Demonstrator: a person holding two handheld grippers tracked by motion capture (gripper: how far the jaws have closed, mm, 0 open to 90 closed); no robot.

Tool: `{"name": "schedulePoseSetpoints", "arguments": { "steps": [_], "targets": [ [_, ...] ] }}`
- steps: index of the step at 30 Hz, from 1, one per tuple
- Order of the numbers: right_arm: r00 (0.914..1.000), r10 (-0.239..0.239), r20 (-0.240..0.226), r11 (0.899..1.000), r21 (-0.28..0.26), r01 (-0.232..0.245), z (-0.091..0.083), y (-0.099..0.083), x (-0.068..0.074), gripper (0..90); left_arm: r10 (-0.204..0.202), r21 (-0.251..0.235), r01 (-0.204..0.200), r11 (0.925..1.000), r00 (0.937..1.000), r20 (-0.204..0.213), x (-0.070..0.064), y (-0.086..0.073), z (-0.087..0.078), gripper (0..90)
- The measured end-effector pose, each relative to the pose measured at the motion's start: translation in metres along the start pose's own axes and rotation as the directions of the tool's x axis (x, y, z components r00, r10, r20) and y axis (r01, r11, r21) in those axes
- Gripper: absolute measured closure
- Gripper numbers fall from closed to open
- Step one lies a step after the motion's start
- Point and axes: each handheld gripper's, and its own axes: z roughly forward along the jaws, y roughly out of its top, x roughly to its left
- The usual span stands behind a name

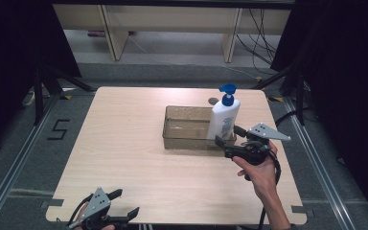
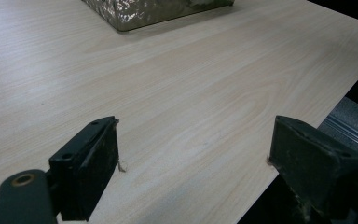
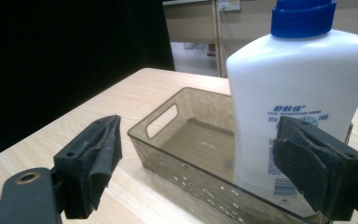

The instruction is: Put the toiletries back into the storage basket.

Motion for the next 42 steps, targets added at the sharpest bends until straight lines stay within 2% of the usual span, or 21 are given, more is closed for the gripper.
{"name": "schedulePoseSetpoints", "arguments": {
  "steps": [4, 8, 10, 11, 12, 13, 15, 18, 20, 22, 23, 24, 28, 30, 32, 33, 35, 37, 38, 39, 42],
  "targets": [
    [0.9997, 0.021, -0.007, 1.000, 0.010, -0.021, -0.001, -0.003, 0.004, 16.1, 0.000, -0.003, 0.000, 1.0000, 1.0000, 0.007, 0.000, 0.000, 0.001, 14.8],
    [0.9997, -0.023, -0.004, 1.000, 0.002, 0.023, -0.002, -0.004, 0.003, 16.1, -0.009, -0.012, 0.009, 0.9999, 0.9999, 0.007, 0.000, 0.000, 0.002, 14.9],
    [0.9999, -0.001, -0.017, 1.000, 0.010, 0.001, -0.002, -0.006, 0.006, 16.2, -0.009, -0.012, 0.010, 0.9999, 0.9999, 0.006, -0.001, 0.000, 0.002, 14.8],
    [0.9998, -0.018, -0.011, 1.000, 0.019, 0.018, -0.003, -0.006, 0.005, 16.2, -0.009, -0.012, 0.009, 0.9999, 0.9999, 0.006, -0.001, 0.000, 0.001, 14.9],
    [0.9999, 0.000, -0.013, 1.000, 0.025, 0.000, -0.003, -0.008, 0.007, 16.2, -0.011, -0.012, 0.011, 0.9999, 0.9999, 0.005, -0.001, 0.000, 0.001, 14.9],
    [0.9998, -0.016, -0.014, 1.000, 0.026, 0.016, -0.003, -0.009, 0.006, 16.2, -0.012, -0.011, 0.012, 0.9999, 0.9999, -0.001, -0.001, 0.000, 0.001, 14.9],
    [0.9997, 0.005, -0.024, 1.000, 0.026, -0.004, -0.002, -0.013, 0.008, 16.2, -0.011, -0.014, 0.011, 0.9998, 0.9999, 0.005, -0.001, -0.001, 0.001, 14.9],
    [0.9998, -0.015, -0.016, 0.999, 0.028, 0.016, -0.002, -0.015, 0.006, 16.2, -0.008, -0.012, 0.008, 0.9999, 1.0000, 0.003, -0.001, -0.001, 0.002, 14.9],
    [0.9998, 0.003, -0.019, 0.999, 0.035, -0.002, -0.004, -0.017, 0.008, 16.2, 0.002, -0.005, -0.002, 1.0000, 1.0000, 0.004, 0.000, 0.000, 0.001, 14.9],
    [0.9998, -0.004, -0.021, 0.999, 0.032, 0.005, -0.004, -0.019, 0.007, 16.2, 0.004, -0.002, -0.004, 1.0000, 1.0000, 0.002, 0.000, 0.000, 0.001, 14.9],
    [0.9994, 0.019, -0.029, 0.999, 0.035, -0.017, -0.005, -0.020, 0.009, 16.2, 0.006, 0.001, -0.006, 1.0000, 1.0000, 0.002, 0.000, -0.001, 0.001, 14.9],
    [0.9995, -0.005, -0.030, 0.999, 0.032, 0.006, -0.005, -0.020, 0.007, 16.2, 0.006, 0.001, -0.006, 1.0000, 1.0000, 0.002, 0.000, -0.001, 0.001, 14.9],
    [0.9993, 0.009, -0.035, 0.999, 0.043, -0.007, -0.007, -0.025, 0.010, 16.2, 0.007, 0.000, -0.007, 1.0000, 1.0000, 0.005, 0.000, 0.000, 0.001, 14.9],
    [0.9988, -0.010, -0.047, 0.999, 0.043, 0.012, -0.006, -0.030, 0.012, 16.2, 0.010, 0.001, -0.010, 1.0000, 0.9999, 0.005, 0.000, -0.001, 0.001, 14.9],
    [0.9989, -0.008, -0.047, 0.999, 0.046, 0.010, -0.007, -0.030, 0.012, 16.2, 0.009, 0.000, -0.009, 1.0000, 1.0000, 0.004, 0.000, -0.001, 0.002, 14.8],
    [0.9983, 0.026, -0.053, 0.998, 0.059, -0.023, -0.007, -0.033, 0.016, 16.2, 0.014, 0.003, -0.014, 0.9999, 0.9999, 0.006, 0.000, -0.001, 0.001, 14.9],
    [0.9987, -0.018, -0.047, 0.999, 0.049, 0.021, -0.006, -0.034, 0.014, 16.2, 0.007, 0.012, -0.007, 0.9999, 1.0000, -0.005, 0.000, -0.001, 0.001, 14.9],
    [0.9985, -0.011, -0.054, 0.998, 0.055, 0.014, -0.006, -0.035, 0.016, 16.2, 0.006, 0.010, -0.006, 0.9999, 1.0000, -0.002, 0.000, -0.001, 0.001, 14.9],
    [0.9974, 0.016, -0.071, 0.998, 0.060, -0.012, -0.007, -0.036, 0.018, 16.2, 0.007, 0.011, -0.007, 0.9999, 1.0000, -0.001, 0.000, -0.001, 0.001, 14.9],
    [0.9978, -0.010, -0.066, 0.998, 0.063, 0.014, -0.008, -0.037, 0.017, 16.2, 0.008, 0.012, -0.008, 0.9999, 1.0000, -0.002, 0.000, -0.001, 0.001, 14.9],
    [0.9970, -0.012, -0.076, 0.999, 0.047, 0.016, -0.007, -0.039, 0.018, 16.1, 0.009, 0.003, -0.009, 1.0000, 0.9999, 0.006, 0.000, -0.001, 0.001, 14.9]
  ]
}}
